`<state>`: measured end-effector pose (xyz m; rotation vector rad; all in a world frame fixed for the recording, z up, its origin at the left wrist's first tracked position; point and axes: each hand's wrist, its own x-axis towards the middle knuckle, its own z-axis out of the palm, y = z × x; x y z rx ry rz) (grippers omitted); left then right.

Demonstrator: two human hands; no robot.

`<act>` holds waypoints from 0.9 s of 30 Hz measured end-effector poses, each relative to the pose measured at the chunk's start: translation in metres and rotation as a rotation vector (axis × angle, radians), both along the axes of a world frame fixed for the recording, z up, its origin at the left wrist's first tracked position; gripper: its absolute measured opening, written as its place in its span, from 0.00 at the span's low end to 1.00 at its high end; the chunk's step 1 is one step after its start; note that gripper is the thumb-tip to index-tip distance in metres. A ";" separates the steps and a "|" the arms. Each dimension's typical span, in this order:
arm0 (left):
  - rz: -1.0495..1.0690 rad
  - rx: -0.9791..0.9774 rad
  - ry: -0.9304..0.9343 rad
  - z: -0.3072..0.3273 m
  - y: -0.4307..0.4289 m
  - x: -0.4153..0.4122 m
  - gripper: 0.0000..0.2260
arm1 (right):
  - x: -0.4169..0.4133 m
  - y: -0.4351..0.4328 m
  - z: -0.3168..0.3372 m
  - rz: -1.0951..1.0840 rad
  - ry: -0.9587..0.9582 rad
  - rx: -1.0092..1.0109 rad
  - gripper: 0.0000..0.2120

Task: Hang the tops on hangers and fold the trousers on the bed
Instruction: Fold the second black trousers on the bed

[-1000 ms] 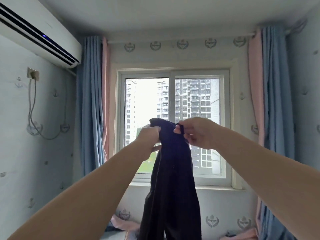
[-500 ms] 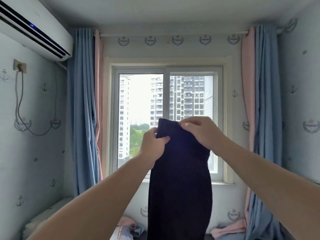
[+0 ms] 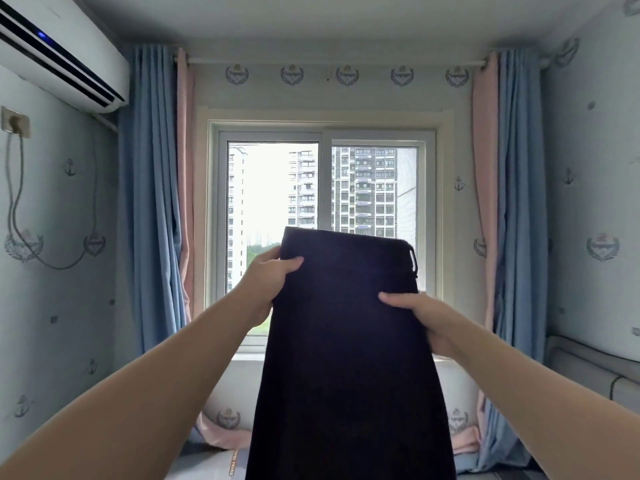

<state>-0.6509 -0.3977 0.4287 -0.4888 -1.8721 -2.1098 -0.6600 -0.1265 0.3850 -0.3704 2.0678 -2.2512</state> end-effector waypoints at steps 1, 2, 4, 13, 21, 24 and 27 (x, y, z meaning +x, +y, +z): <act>0.033 -0.001 -0.001 0.000 -0.008 -0.003 0.09 | -0.001 -0.009 0.007 -0.047 0.044 0.000 0.21; 0.062 0.001 0.001 0.002 -0.016 -0.005 0.09 | -0.001 -0.019 0.015 -0.097 0.097 0.010 0.18; 0.106 0.021 0.024 0.006 -0.028 -0.008 0.10 | -0.001 -0.039 0.028 -0.183 0.188 0.044 0.15; 0.209 0.032 0.176 0.022 -0.066 0.021 0.12 | 0.035 -0.081 0.065 -0.363 0.388 0.153 0.08; 0.220 -0.058 0.249 0.019 -0.084 0.127 0.12 | 0.140 -0.088 0.062 -0.410 0.472 0.188 0.12; 0.247 -0.095 0.269 0.022 -0.087 0.178 0.09 | 0.191 -0.090 0.063 -0.419 0.518 0.173 0.12; 0.237 -0.088 0.286 0.027 -0.091 0.226 0.09 | 0.242 -0.092 0.063 -0.434 0.555 0.143 0.11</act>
